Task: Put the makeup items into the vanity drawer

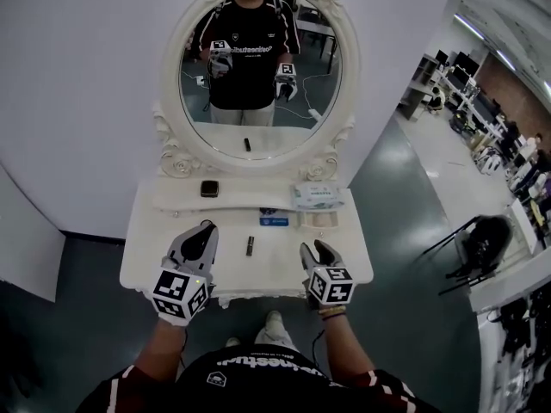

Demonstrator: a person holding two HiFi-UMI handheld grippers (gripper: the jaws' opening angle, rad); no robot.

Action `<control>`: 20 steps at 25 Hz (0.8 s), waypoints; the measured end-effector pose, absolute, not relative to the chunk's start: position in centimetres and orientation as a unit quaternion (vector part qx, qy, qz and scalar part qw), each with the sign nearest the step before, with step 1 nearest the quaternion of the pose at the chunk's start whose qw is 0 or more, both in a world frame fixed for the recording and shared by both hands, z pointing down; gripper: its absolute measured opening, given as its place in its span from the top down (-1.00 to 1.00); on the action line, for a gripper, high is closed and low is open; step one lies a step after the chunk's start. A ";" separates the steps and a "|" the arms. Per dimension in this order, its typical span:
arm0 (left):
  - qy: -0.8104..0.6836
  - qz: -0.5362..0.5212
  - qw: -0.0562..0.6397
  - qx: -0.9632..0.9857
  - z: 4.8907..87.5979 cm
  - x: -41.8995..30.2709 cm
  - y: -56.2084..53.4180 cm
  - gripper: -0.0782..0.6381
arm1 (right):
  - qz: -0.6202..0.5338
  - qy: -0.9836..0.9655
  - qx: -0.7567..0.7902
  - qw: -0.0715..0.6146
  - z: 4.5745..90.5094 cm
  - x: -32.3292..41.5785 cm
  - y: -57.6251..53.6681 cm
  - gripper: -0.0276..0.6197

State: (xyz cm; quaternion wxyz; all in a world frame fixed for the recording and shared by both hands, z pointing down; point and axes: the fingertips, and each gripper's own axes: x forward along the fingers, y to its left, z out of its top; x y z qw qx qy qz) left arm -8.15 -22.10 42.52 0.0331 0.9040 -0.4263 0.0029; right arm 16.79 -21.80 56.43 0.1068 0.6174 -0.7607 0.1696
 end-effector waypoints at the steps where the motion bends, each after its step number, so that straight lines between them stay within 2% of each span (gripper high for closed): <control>1: -0.427 0.002 0.034 0.904 42.6 -8.5 -21.9 0.77 | 0.168 -0.763 0.616 0.104 56.0 16.2 -21.5 0.44; 11: -0.437 -0.009 0.023 0.899 41.8 -10.4 -20.7 0.77 | 0.134 -0.784 0.601 0.081 51.3 11.9 -19.5 0.44; 20: -0.453 -0.015 0.006 0.891 40.5 -12.1 -20.9 0.77 | 0.087 -0.792 0.602 0.048 45.3 10.9 -18.7 0.44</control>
